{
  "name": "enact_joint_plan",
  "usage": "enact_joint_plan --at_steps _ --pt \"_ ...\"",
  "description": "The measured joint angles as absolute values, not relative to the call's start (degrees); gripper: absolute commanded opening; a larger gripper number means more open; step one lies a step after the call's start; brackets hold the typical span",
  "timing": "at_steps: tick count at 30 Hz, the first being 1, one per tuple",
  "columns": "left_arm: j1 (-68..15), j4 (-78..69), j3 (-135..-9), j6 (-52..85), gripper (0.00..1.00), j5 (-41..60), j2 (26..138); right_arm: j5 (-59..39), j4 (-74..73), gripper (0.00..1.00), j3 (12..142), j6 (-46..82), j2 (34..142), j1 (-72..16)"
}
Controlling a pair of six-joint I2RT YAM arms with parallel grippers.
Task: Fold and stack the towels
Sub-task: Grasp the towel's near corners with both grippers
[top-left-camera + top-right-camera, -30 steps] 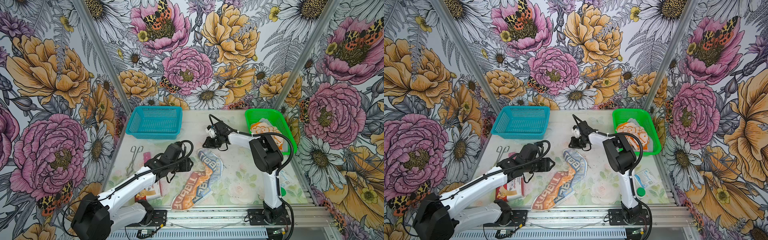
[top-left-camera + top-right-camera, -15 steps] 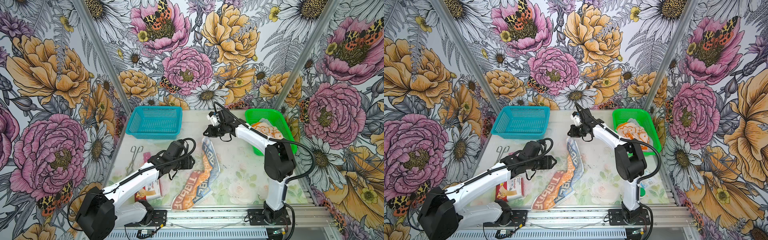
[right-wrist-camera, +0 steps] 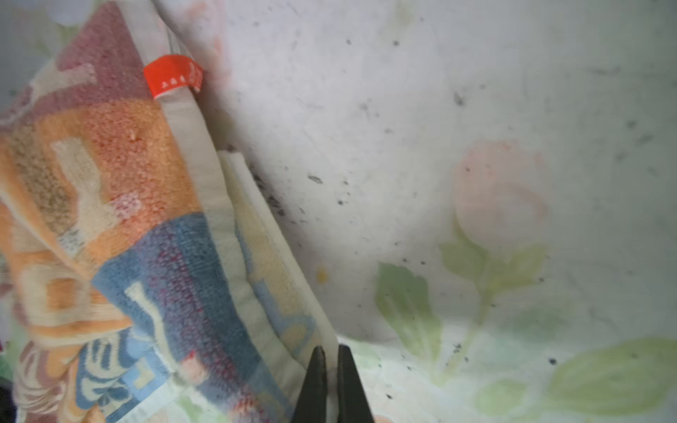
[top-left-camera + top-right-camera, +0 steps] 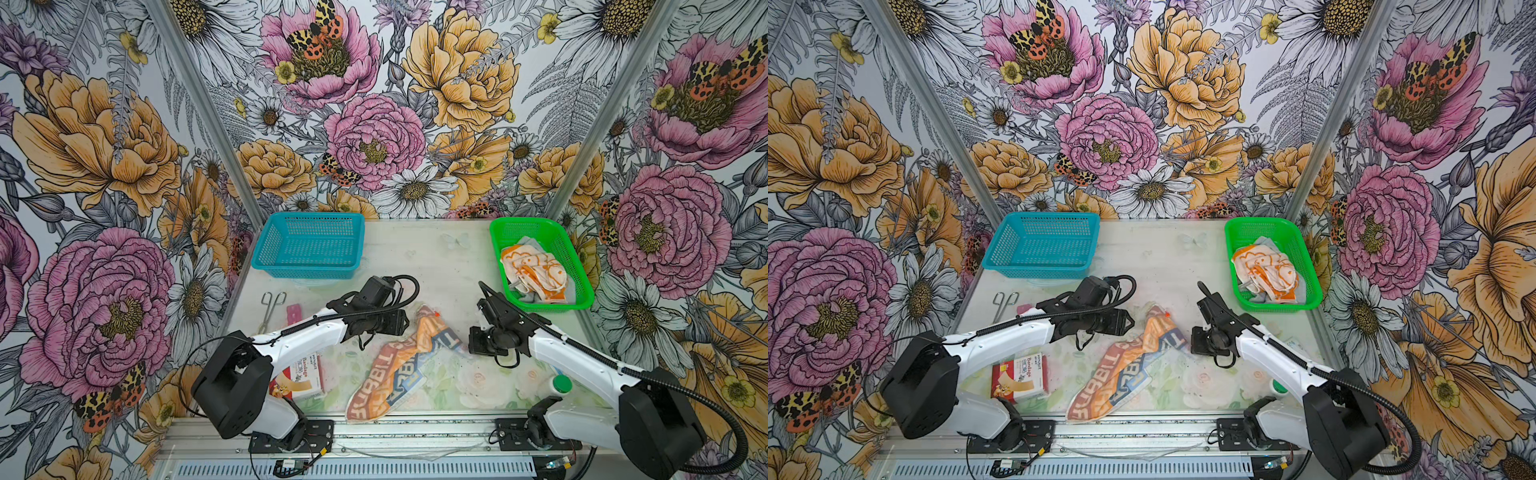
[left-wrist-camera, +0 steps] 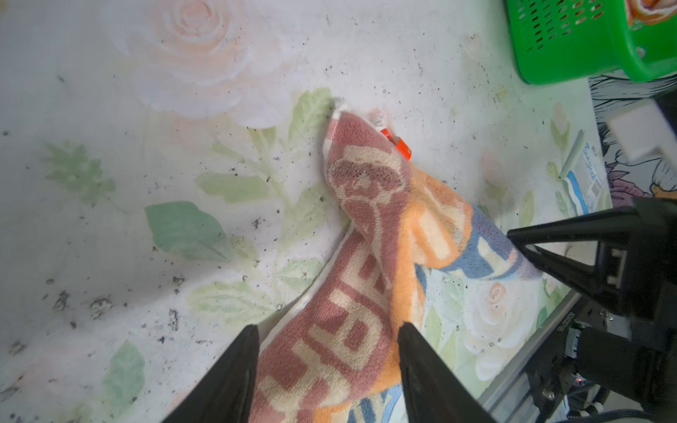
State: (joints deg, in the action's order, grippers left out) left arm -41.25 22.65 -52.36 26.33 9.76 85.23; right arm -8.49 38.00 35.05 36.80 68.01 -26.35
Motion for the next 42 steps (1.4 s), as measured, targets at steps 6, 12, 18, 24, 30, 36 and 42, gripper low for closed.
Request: enact_joint_plan --at_steps 6,12,18,24,30,36,42 --pt "-41.0 21.8 -60.9 25.1 0.61 11.0 93.9 -5.0 37.5 0.0 34.7 39.7 68.5 -26.7" --pt "-39.1 19.3 -70.3 24.1 0.57 17.3 104.4 -3.6 37.5 0.0 34.6 41.0 68.7 -26.7" --pt "-40.4 21.5 -79.0 21.4 0.54 19.1 115.5 -2.8 37.8 0.0 33.6 41.6 68.7 -26.7" --pt "-42.4 25.5 -82.4 19.0 0.53 18.9 119.7 -2.8 38.1 0.0 33.5 41.6 68.7 -26.8" --pt "-44.0 27.2 -83.0 17.7 0.48 19.1 120.0 -2.8 38.2 0.0 33.5 41.6 68.7 -26.8" --pt "-44.1 28.6 -85.5 16.5 0.47 19.1 121.6 -2.8 38.2 0.0 33.5 41.6 68.6 -26.8" --pt "-44.1 29.8 -91.0 15.9 0.52 19.2 125.1 -2.8 38.3 0.0 33.5 41.6 68.1 -26.8"
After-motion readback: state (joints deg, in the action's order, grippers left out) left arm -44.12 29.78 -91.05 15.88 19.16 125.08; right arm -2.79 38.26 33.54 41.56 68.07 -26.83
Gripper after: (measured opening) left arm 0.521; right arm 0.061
